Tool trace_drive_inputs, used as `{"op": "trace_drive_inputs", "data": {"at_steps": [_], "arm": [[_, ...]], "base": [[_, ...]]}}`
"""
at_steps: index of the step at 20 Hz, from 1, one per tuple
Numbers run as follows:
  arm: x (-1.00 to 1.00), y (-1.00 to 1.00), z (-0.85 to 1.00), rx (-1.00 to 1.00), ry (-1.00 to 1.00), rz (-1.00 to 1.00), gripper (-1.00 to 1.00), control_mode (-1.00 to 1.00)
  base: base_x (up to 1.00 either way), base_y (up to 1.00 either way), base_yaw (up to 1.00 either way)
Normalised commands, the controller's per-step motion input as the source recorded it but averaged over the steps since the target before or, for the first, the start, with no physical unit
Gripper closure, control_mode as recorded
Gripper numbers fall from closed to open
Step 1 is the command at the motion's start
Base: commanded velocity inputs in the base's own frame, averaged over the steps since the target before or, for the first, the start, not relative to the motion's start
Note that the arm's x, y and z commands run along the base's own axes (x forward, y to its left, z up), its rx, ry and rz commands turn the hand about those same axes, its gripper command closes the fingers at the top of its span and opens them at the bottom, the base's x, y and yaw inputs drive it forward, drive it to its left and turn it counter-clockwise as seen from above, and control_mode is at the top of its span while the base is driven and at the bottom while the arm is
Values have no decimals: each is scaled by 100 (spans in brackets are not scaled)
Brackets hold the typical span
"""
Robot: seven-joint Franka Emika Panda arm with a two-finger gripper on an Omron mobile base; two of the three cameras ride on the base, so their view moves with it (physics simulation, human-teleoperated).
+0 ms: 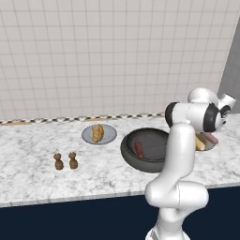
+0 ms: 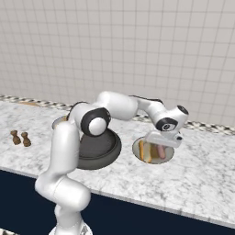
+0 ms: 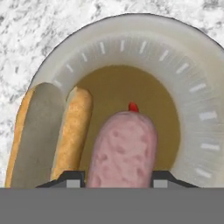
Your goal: Place one bun and one sausage from the bowl on each plate.
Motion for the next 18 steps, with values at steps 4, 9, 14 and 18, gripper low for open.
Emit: {"op": "trace_drive_inputs", "data": {"at_steps": [4,9,14,18], "arm": [[28,0,-39,0,0,10,100,-100],[18,0,-33,0,0,6,100,-100],[0,0,-10,0,-1,2,-100,-100],[-15,5,11,0,-1,0,-100,-100]], "base": [[0,0,0],[0,0,0],[0,0,0],[0,0,0]]}}
